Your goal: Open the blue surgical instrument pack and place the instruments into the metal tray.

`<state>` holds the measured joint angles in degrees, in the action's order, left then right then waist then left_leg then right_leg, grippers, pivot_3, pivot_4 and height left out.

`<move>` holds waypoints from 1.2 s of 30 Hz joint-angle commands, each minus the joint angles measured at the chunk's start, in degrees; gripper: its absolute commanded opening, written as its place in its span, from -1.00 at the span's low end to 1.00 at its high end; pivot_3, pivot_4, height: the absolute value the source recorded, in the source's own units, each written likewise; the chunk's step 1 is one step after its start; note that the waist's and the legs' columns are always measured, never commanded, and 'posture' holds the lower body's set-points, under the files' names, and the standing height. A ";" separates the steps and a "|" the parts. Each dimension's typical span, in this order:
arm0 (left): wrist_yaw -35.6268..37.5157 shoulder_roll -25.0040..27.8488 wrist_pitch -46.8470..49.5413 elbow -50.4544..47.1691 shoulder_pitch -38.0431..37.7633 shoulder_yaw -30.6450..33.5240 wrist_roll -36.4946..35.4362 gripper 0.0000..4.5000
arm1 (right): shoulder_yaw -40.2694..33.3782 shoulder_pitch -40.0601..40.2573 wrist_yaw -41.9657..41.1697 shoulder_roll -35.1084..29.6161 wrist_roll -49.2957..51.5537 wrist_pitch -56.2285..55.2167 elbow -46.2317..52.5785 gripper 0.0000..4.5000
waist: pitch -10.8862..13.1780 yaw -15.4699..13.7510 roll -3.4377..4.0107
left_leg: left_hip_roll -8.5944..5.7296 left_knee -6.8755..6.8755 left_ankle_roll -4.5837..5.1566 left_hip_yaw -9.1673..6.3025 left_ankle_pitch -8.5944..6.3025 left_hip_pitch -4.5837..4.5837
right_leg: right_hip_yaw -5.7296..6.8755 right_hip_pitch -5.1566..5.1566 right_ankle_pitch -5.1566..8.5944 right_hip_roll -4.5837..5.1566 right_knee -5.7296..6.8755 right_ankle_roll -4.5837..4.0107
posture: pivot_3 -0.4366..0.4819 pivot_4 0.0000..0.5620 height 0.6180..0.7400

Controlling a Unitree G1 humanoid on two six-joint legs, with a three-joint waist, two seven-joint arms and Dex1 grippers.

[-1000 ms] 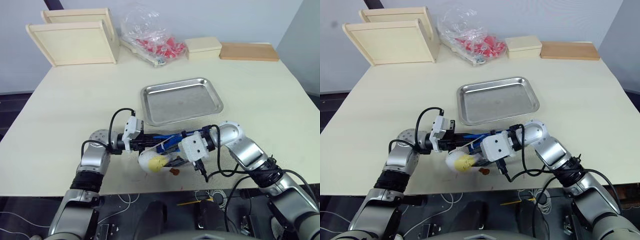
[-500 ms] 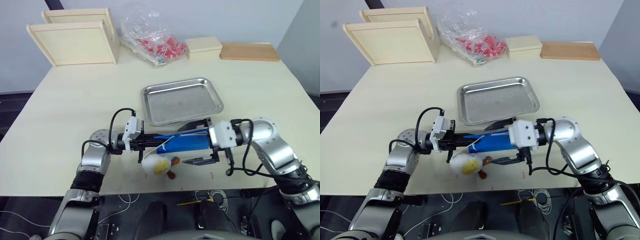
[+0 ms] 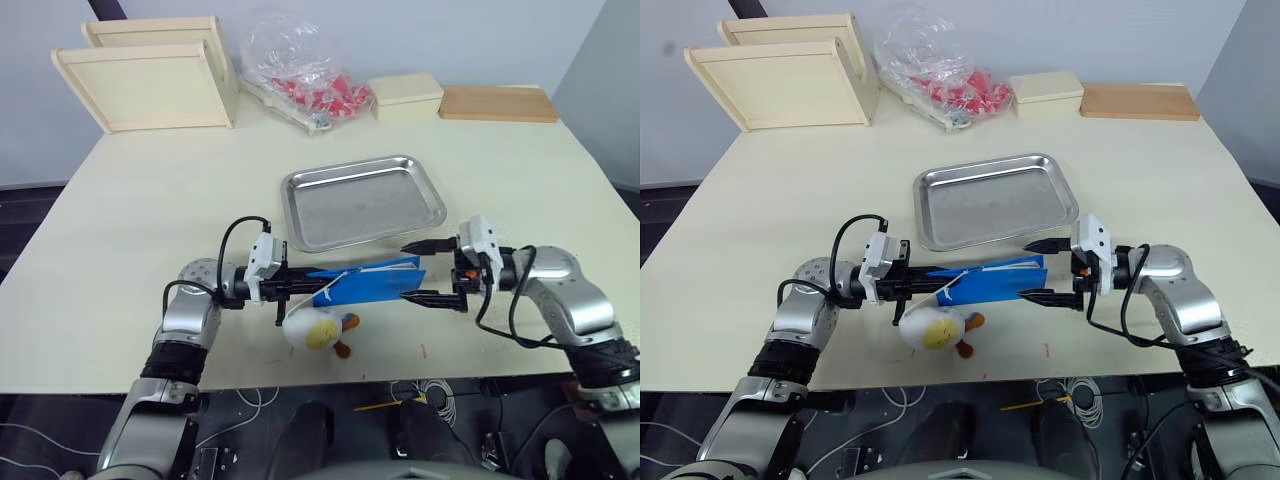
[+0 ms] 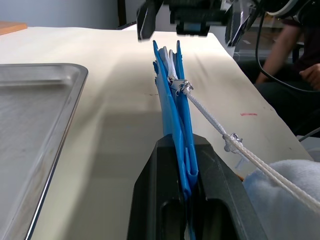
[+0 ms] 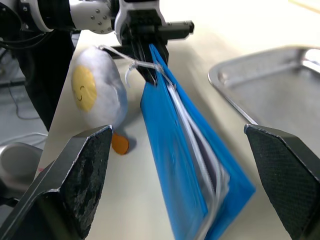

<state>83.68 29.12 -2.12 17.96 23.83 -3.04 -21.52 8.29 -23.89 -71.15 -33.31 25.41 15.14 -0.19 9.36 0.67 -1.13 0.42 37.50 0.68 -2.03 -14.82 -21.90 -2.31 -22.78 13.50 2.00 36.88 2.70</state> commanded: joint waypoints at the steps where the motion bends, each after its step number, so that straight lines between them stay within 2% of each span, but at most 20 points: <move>1: 0.41 0.40 -0.43 0.61 -0.11 -0.88 0.82 -1.00 | -0.17 -1.77 -2.21 1.05 -0.62 -3.06 -3.40 0.97 | 0.00 0.01 0.00 | 0.00 0.00 0.00 0.00 0.00 0.00 | 0.00 0.00 0.00 0.00 0.00 0.00 | -0.05 -0.47 1.00; 5: 0.45 0.71 -0.38 0.55 -0.07 -0.75 0.81 -1.00 | 0.18 -3.02 -3.77 2.31 -1.15 -4.11 -5.81 0.45 | 0.00 0.09 0.00 | 0.00 0.00 0.00 0.00 0.00 0.00 | 0.00 0.00 0.00 0.00 0.00 0.00 | -0.05 -0.47 1.00; 11: 0.39 1.11 -0.20 0.06 -0.32 -0.53 0.70 -1.00 | 0.98 -4.77 -6.28 3.79 -3.00 -6.91 -9.66 -0.89 | 0.00 0.12 0.00 | 0.00 0.00 0.00 0.00 0.00 0.00 | 0.01 0.00 0.00 -0.01 0.00 0.00 | -0.05 -0.47 1.00; 12: 0.34 1.16 -0.19 -0.01 -0.38 -0.50 0.68 -1.00 | 0.99 -4.97 -6.55 4.06 -3.03 -7.11 -10.12 -0.98 | 0.00 0.13 0.00 | 0.00 0.00 0.00 0.00 0.00 0.00 | 0.01 0.00 0.00 -0.01 0.01 0.00 | -0.05 -0.47 1.00; 21: -0.33 1.80 1.40 -1.01 -0.85 0.13 -0.11 -1.00 | 1.08 -5.95 -7.86 5.78 -4.45 -10.14 -13.20 -0.98 | 0.00 0.33 0.00 | 0.04 0.00 0.00 -0.01 0.00 0.06 | -0.02 0.00 -0.01 -0.05 0.05 0.00 | -0.05 -0.47 1.00; 25: -2.97 2.05 3.19 -1.79 -0.54 1.32 -0.34 -0.33 | 1.10 -6.00 -8.25 5.99 -4.68 -10.52 -13.26 -1.00 | 0.00 0.51 0.01 | 0.09 0.00 0.00 -0.03 0.00 0.10 | -0.05 0.00 -0.01 -0.09 0.08 -0.01 | -0.05 -0.47 1.00; 27: -3.48 3.11 3.53 -3.42 -1.23 2.39 -0.95 0.09 | 1.06 -6.06 -8.60 5.72 -4.42 -9.89 -12.57 -1.00 | 0.00 0.53 0.01 | 0.11 0.00 0.00 -0.06 0.00 0.10 | -0.05 -0.01 -0.01 -0.10 0.08 -0.01 | -0.05 -0.47 1.00; 29: -3.66 4.51 4.42 -4.93 -2.27 3.40 -1.78 0.43 | 1.02 -6.15 -8.80 5.62 -4.38 -9.65 -12.34 -1.00 | 0.00 0.69 0.01 | 0.11 0.00 0.00 -0.07 0.00 0.09 | -0.06 -0.01 -0.01 -0.09 0.08 -0.01 | -0.05 -0.47 1.00; 31: -4.18 6.07 5.45 -6.54 -3.72 4.87 -2.77 0.94 | 1.01 -6.22 -8.96 5.63 -4.55 -9.73 -12.47 -1.00 | 0.01 0.79 0.02 | 0.14 -0.03 0.00 -0.11 0.00 0.08 | -0.07 -0.02 -0.01 -0.08 0.08 -0.02 | -0.05 -0.47 1.00; 36: -4.40 9.41 7.81 -11.57 -8.57 8.99 -6.08 0.98 | 1.13 -6.18 -9.12 5.76 -4.99 -10.17 -12.87 -1.00 | 0.02 1.05 0.03 | 0.19 -0.04 0.00 -0.12 0.00 0.08 | -0.07 -0.02 -0.01 -0.01 0.06 -0.01 | -0.05 -0.47 1.00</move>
<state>79.40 37.37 5.09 9.68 16.09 3.55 -25.35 9.15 -29.63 -79.86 -27.67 20.68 5.52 -13.74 9.38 1.72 -1.10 0.61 37.46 0.67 -2.15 -14.82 -21.83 -2.38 -22.80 13.49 2.00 36.93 2.69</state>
